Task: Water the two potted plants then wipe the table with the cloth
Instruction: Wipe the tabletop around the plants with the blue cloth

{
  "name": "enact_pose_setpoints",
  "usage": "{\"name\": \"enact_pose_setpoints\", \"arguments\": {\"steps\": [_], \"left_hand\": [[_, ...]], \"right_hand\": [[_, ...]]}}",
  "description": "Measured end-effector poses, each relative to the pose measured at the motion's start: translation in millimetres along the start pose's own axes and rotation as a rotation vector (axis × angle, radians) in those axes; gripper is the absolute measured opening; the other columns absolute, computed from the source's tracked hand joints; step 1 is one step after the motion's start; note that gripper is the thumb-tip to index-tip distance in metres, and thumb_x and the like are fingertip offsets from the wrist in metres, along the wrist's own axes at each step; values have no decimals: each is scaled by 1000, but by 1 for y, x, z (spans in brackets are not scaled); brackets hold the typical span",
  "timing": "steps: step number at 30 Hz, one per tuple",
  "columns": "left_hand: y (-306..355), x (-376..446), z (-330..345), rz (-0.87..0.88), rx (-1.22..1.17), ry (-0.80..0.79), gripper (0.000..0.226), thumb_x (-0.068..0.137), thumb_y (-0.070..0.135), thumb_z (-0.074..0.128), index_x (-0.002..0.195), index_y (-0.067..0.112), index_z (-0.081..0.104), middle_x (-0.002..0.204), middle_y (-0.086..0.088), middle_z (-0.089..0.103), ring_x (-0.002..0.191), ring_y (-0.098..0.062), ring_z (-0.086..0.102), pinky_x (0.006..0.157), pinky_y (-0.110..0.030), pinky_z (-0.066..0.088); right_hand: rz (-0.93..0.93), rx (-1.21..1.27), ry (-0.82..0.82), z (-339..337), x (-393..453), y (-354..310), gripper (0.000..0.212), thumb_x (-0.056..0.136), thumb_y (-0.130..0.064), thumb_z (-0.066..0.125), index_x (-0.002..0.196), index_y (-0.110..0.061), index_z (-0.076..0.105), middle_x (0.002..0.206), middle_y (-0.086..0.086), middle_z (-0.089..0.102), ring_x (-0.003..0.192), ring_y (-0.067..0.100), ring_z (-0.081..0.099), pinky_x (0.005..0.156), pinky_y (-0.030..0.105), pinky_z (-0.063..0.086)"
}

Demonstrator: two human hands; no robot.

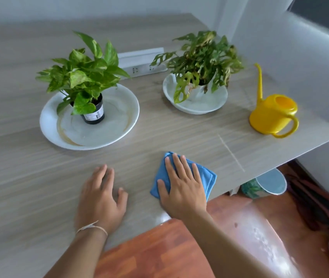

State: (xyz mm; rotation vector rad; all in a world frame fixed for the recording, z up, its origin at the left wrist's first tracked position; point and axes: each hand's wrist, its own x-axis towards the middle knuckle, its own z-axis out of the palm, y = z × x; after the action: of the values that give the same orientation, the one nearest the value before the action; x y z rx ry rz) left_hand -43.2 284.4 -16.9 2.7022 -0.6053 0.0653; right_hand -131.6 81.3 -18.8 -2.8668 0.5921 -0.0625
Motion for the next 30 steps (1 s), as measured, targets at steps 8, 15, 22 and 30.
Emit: {"name": "enact_pose_setpoints", "arguments": {"steps": [8,15,22,30], "left_hand": [[1,0,-3,6,-6,-10,67,84,41,38,132,-1,56,146,-20,48,136,-37,43,109,-49,39],[0,-3,1,-7,34,-24,70,86,45,34,138,1,51,151,-13,43,143,-30,36,116,-47,31],[20,7,9,-108,-63,-26,68,84,35,42,139,-5,47,152,-20,39,145,-35,30,119,-51,26],[155,94,58,165,-118,-93,59,100,31,41,148,-1,33,160,-17,25,152,-28,11,124,-42,14]], "right_hand": [[173,-73,6,-19,32,76,76,98,-63,14,164,-26,9,172,-5,5,157,15,-4,126,42,-2],[309,-96,1,-40,100,144,75,100,-60,13,164,-22,6,172,-1,4,157,19,-3,126,45,1],[342,-88,29,-41,154,170,78,97,-60,12,163,-20,8,171,2,10,157,21,4,126,48,3],[308,-79,38,-44,199,195,76,98,-58,19,163,-18,10,170,4,15,156,24,8,125,49,6]]}}
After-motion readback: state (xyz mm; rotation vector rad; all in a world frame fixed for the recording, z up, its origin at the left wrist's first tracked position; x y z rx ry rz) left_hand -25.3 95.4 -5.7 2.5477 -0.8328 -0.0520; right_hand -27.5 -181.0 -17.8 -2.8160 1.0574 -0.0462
